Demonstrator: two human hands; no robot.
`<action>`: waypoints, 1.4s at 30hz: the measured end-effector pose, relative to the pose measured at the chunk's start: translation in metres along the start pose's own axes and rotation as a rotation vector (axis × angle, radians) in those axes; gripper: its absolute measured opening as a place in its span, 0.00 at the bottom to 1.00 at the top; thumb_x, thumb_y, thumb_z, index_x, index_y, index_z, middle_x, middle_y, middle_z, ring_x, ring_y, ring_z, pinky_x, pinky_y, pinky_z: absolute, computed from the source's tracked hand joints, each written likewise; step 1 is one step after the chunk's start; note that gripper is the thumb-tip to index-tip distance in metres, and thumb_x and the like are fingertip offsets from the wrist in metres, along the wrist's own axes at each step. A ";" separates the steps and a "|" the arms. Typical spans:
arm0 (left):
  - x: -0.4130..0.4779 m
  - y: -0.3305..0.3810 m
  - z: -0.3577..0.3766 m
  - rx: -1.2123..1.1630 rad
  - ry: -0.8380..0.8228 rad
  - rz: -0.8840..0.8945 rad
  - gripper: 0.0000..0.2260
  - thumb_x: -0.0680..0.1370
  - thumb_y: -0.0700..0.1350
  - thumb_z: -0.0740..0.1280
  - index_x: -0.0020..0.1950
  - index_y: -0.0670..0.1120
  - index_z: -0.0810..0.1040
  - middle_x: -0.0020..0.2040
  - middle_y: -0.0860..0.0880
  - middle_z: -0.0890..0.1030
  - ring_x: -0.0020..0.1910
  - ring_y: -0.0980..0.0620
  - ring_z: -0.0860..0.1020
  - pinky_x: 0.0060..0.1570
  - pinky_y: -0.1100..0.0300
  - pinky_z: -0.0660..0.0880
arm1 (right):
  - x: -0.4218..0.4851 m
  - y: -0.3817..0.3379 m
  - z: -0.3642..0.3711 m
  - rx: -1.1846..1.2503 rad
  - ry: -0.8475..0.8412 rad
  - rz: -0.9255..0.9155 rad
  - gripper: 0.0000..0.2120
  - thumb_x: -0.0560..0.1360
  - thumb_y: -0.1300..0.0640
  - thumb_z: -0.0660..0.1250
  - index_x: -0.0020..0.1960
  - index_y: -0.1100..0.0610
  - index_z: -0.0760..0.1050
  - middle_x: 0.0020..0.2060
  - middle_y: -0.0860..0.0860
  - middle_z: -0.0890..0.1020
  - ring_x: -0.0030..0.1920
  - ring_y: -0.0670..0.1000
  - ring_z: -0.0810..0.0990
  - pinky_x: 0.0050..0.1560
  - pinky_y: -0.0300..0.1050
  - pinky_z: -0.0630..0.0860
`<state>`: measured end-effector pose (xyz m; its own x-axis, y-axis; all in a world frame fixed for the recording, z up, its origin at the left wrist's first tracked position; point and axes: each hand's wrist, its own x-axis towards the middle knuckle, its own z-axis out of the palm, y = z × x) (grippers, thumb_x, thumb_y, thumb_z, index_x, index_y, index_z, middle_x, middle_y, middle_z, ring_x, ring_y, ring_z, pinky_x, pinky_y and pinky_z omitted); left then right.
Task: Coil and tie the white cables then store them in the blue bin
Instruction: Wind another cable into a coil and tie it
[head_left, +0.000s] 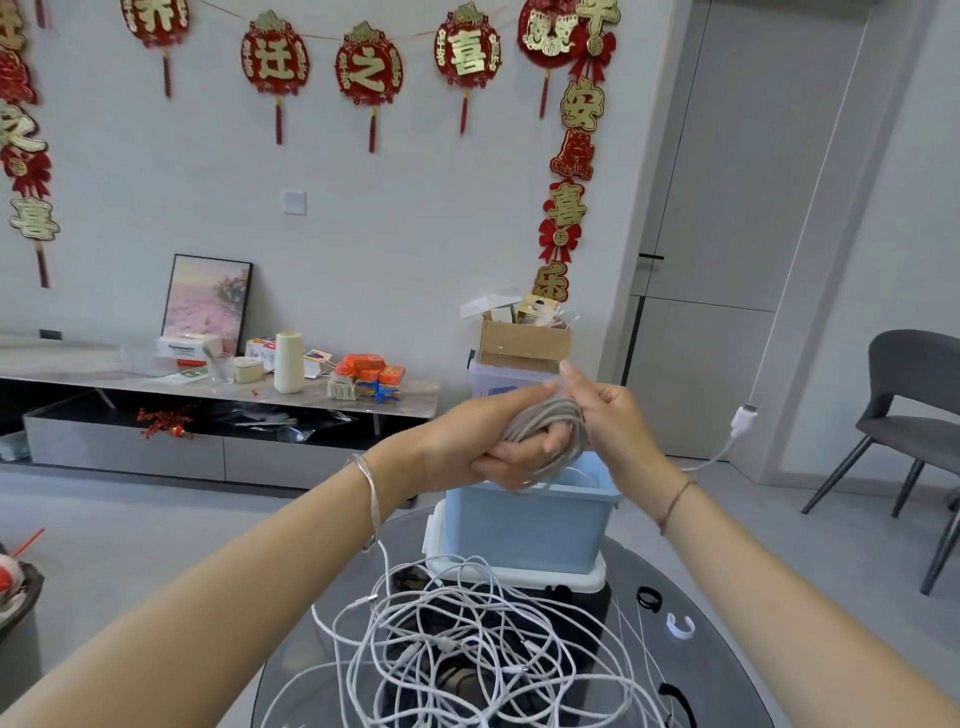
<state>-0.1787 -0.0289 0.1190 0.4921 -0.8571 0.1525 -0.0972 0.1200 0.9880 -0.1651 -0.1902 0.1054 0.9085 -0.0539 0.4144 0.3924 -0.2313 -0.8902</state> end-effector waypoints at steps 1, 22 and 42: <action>0.000 0.003 0.000 -0.101 0.025 0.035 0.23 0.79 0.56 0.50 0.33 0.45 0.72 0.17 0.56 0.59 0.15 0.61 0.55 0.18 0.69 0.57 | -0.002 0.003 0.004 0.026 -0.005 0.034 0.24 0.79 0.46 0.59 0.33 0.63 0.71 0.26 0.56 0.70 0.28 0.51 0.67 0.35 0.41 0.67; 0.026 -0.025 -0.057 0.058 1.162 0.388 0.22 0.84 0.53 0.48 0.39 0.43 0.73 0.21 0.53 0.70 0.19 0.58 0.68 0.22 0.68 0.66 | -0.060 0.011 0.030 -0.847 -0.308 -0.265 0.08 0.79 0.53 0.60 0.57 0.49 0.73 0.27 0.44 0.70 0.31 0.45 0.68 0.34 0.44 0.65; 0.004 -0.022 -0.017 -0.073 0.003 -0.088 0.24 0.79 0.59 0.49 0.29 0.46 0.67 0.18 0.55 0.60 0.15 0.59 0.56 0.18 0.69 0.58 | -0.027 0.006 -0.008 0.069 -0.070 -0.168 0.05 0.73 0.59 0.68 0.40 0.59 0.77 0.33 0.49 0.78 0.34 0.42 0.75 0.40 0.32 0.73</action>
<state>-0.1601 -0.0269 0.0979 0.4983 -0.8646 0.0655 0.0097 0.0811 0.9967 -0.1883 -0.1979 0.0909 0.8364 0.0478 0.5460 0.5458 -0.1640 -0.8217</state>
